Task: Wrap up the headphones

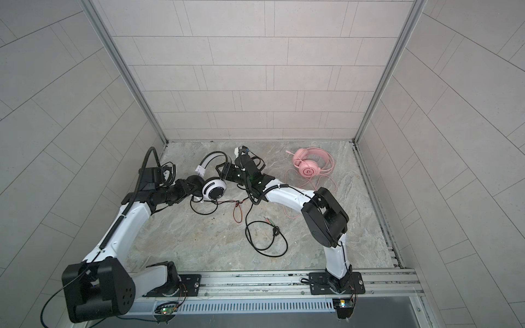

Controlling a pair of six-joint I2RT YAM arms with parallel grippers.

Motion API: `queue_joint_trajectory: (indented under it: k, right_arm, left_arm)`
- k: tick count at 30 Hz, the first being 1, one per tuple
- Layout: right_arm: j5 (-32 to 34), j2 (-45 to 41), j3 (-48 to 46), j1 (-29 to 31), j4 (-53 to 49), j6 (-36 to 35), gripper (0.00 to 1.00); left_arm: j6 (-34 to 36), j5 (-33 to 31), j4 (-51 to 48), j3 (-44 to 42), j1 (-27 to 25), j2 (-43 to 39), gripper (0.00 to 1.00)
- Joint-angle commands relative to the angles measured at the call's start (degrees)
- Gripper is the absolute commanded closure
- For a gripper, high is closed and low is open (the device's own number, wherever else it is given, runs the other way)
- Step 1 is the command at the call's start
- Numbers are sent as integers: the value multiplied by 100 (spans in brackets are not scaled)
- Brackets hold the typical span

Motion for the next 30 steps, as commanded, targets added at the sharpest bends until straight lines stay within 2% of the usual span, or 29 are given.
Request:
queue_joint_trajectory:
  k: [1,5,7,15,19,21,24,26,30]
  right_arm:
    - [63,86,230,28,49,176,45]
    - [-17,130,273,51,-66,131,55]
    - [-34,130,257,79,-85,121,55]
    - [-97,263,417,156,-325,31,41]
    - [-211,393,590,161,-376,45,38]
    - [-165,359,510,161,-300,36,41]
    - [-177,384,475,131,-215,44,56]
    - [-219,357,438,93,-198,29,61]
    - [-107,203,300,58,-352,-202,63]
  left_arm:
    - [5,61,161,79,-12,-167,100]
    - [48,6,81,94,-9,-191,100]
    - [38,-35,80,99,-14,-202,100]
    - [48,20,55,127,-7,-175,100]
    - [53,-8,55,85,-12,-224,100]
    - [33,46,57,114,-14,-201,100]
    - [70,40,51,98,-14,-222,100]
    - [62,26,56,87,-14,-203,98]
    - [65,132,82,113,-7,-183,79]
